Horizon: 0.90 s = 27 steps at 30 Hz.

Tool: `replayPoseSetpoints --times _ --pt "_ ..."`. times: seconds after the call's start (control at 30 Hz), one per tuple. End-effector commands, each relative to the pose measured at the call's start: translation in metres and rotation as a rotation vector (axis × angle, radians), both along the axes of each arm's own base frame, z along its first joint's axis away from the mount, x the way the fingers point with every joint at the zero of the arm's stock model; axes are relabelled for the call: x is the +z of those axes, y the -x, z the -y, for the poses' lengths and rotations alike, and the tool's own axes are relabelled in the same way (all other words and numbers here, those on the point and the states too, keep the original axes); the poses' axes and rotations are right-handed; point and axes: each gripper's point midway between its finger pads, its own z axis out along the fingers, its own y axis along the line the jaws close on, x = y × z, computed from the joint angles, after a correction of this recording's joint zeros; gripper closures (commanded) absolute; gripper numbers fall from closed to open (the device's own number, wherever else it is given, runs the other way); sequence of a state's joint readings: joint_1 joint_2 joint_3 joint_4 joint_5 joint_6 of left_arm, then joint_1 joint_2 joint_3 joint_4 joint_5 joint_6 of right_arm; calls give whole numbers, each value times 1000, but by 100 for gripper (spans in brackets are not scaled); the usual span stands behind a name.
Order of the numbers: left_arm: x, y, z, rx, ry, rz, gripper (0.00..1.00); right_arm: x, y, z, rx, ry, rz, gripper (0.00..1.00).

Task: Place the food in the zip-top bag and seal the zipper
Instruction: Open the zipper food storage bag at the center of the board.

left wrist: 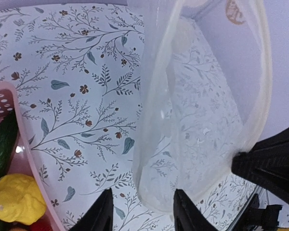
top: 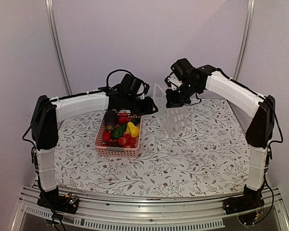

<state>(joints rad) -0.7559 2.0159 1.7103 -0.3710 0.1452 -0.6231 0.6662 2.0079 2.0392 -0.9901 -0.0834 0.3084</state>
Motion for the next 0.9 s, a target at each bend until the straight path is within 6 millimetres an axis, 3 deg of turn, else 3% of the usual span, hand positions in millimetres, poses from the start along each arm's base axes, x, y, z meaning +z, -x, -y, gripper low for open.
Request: replayPoseSetpoints --times 0.0,0.13,0.27,0.33,0.47,0.57,0.7,0.87 --pt "6 -7 18 -14 38 30 70 15 14 -4 17 -9 -5 100" --pt "4 -5 25 -22 68 1 91 13 15 -1 10 13 1 100" --pt "15 -1 28 -25 107 -4 99 13 10 3 -9 35 24 97" --pt "24 -1 28 -16 122 5 100 14 8 5 -22 39 34 91" --pt "40 -3 27 10 156 9 100 21 7 1 -30 19 57 67" --pt "48 -6 30 28 179 -7 100 25 3 -2 -39 41 107 57" --pt "56 -8 32 39 197 -14 100 20 1 -8 -32 89 150 53" --pt "54 -5 30 43 195 -27 100 6 -10 4 -76 174 195 54"
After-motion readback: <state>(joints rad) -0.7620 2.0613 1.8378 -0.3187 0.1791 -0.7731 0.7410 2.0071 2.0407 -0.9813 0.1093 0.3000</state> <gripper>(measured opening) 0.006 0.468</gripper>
